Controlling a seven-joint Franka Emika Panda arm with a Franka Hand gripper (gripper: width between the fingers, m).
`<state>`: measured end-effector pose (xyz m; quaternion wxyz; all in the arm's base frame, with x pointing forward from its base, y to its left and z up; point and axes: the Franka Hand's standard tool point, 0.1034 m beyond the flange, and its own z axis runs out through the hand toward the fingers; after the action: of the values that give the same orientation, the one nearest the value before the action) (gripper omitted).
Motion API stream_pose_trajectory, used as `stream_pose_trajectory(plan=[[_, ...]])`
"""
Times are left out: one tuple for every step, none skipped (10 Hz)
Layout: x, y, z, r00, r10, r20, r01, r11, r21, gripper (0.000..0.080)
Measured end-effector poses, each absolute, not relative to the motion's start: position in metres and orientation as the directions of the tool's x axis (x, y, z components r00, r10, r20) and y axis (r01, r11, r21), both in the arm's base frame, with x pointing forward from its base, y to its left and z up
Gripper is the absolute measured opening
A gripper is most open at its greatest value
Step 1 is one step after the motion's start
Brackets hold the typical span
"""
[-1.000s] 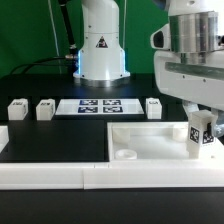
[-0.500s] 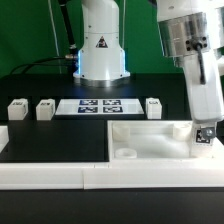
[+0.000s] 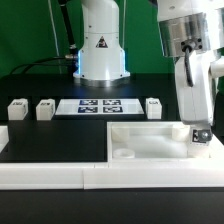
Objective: Assemble square table
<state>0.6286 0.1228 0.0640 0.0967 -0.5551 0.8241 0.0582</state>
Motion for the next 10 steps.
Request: stream_pose_trajectory(plan=[[0.629, 0.123, 0.064, -0.365, -0.904, -0.224, -0.926, 0.377, -0.011, 0.0603], [0.629, 0.123, 0.064, -0.365, -0.904, -0.224, -0.926, 0.377, -0.011, 0.0635], [0.628, 0.125, 0.065, -0.355, -0.907, -0.225, -0.930, 0.367, -0.014, 0.0635], [0.623, 0.132, 0.073, -0.314, -0.922, -0.229, -0.945, 0.327, -0.022, 0.0647], [0.615, 0.137, 0.083, -0.285, -0.930, -0.233, -0.954, 0.300, -0.029, 0.0647], [0.606, 0.141, 0.098, -0.259, -0.936, -0.240, -0.960, 0.276, -0.039, 0.0648], [0.601, 0.144, 0.106, -0.252, -0.936, -0.244, -0.962, 0.270, -0.040, 0.0648], [0.600, 0.148, 0.114, -0.248, -0.936, -0.251, -0.963, 0.266, -0.040, 0.0648], [0.600, 0.147, 0.111, -0.246, -0.937, -0.249, -0.964, 0.264, -0.039, 0.0648], [0.599, 0.147, 0.109, -0.247, -0.937, -0.247, -0.964, 0.263, -0.037, 0.0648]])
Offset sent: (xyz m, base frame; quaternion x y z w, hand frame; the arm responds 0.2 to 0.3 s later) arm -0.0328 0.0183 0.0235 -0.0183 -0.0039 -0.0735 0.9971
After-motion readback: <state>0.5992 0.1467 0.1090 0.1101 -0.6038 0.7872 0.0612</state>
